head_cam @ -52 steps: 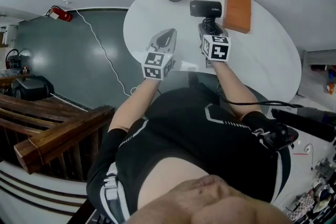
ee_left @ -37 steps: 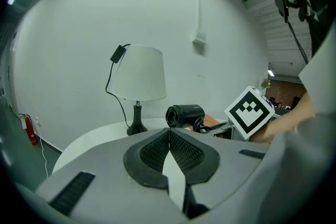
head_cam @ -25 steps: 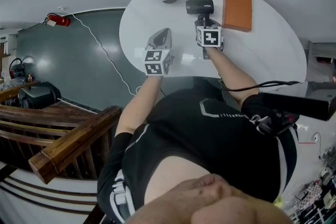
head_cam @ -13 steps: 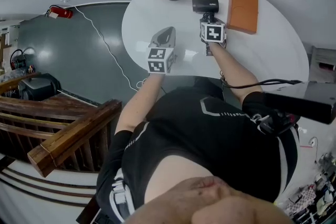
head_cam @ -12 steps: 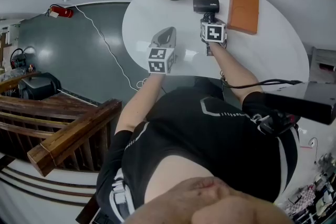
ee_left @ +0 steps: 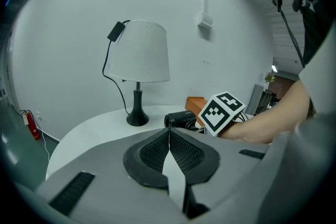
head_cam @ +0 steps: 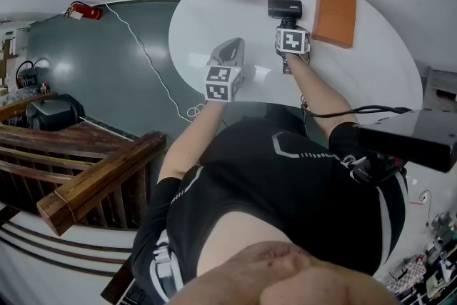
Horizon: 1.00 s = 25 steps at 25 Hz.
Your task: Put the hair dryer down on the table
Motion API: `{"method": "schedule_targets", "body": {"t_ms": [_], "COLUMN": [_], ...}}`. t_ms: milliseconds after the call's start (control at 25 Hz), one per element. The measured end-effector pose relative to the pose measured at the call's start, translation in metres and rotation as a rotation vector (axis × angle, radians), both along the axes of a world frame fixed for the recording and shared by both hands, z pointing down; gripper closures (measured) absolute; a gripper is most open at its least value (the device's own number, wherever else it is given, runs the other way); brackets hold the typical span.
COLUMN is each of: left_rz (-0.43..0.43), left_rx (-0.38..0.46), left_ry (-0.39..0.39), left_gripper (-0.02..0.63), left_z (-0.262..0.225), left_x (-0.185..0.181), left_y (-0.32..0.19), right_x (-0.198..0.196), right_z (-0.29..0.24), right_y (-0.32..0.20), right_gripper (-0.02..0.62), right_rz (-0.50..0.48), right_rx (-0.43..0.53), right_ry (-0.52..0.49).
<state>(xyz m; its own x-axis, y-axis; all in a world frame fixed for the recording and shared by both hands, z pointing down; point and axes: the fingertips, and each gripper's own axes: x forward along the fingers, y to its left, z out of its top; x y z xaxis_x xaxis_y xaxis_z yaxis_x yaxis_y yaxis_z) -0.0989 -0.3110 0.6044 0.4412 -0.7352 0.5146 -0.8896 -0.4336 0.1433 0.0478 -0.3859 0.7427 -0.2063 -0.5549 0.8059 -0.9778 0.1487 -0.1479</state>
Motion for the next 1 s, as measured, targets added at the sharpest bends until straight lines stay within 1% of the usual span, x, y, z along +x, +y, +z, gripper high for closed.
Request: {"method": "schedule_targets", "body": {"t_ms": [120, 240, 360, 480, 600, 640, 720, 840, 920, 1000], "left_rz": [0.001, 0.006, 0.020, 0.025, 0.030, 0.030, 0.022, 0.017, 0.026, 0.035], "left_rx": [-0.006, -0.002, -0.004, 0.010, 0.019, 0.016, 0.022, 0.034, 0.032, 0.021], "left_ry": [0.002, 0.001, 0.001, -0.002, -0.001, 0.001, 0.005, 0.011, 0.013, 0.013], "left_gripper": [0.574, 0.574, 0.574, 0.574, 0.574, 0.574, 0.574, 0.574, 0.574, 0.574], "left_z": [0.001, 0.000, 0.002, -0.002, -0.005, -0.005, -0.008, -0.014, -0.013, -0.010], "left_x": [0.000, 0.003, 0.007, 0.011, 0.013, 0.013, 0.011, 0.011, 0.011, 0.012], "left_y": [0.003, 0.007, 0.011, 0.012, 0.016, 0.018, 0.021, 0.027, 0.032, 0.038], "right_x": [0.000, 0.001, -0.019, -0.001, 0.013, 0.014, 0.006, 0.007, 0.001, 0.001], "right_z": [0.004, 0.002, -0.003, 0.006, 0.000, -0.001, 0.001, 0.002, 0.004, 0.004], "right_y": [0.000, -0.001, -0.003, -0.003, 0.001, 0.002, 0.001, 0.004, 0.001, 0.000], "right_gripper": [0.345, 0.341, 0.339, 0.337, 0.338, 0.339, 0.339, 0.337, 0.337, 0.337], "right_rz": [0.009, -0.004, -0.061, -0.049, -0.032, -0.029, -0.033, -0.007, -0.007, -0.013], "right_rx": [-0.006, -0.043, -0.054, -0.062, -0.066, -0.063, -0.054, -0.067, -0.059, -0.056], "right_ry": [0.008, 0.004, -0.074, 0.023, 0.101, 0.110, 0.075, 0.078, 0.042, 0.061]}}
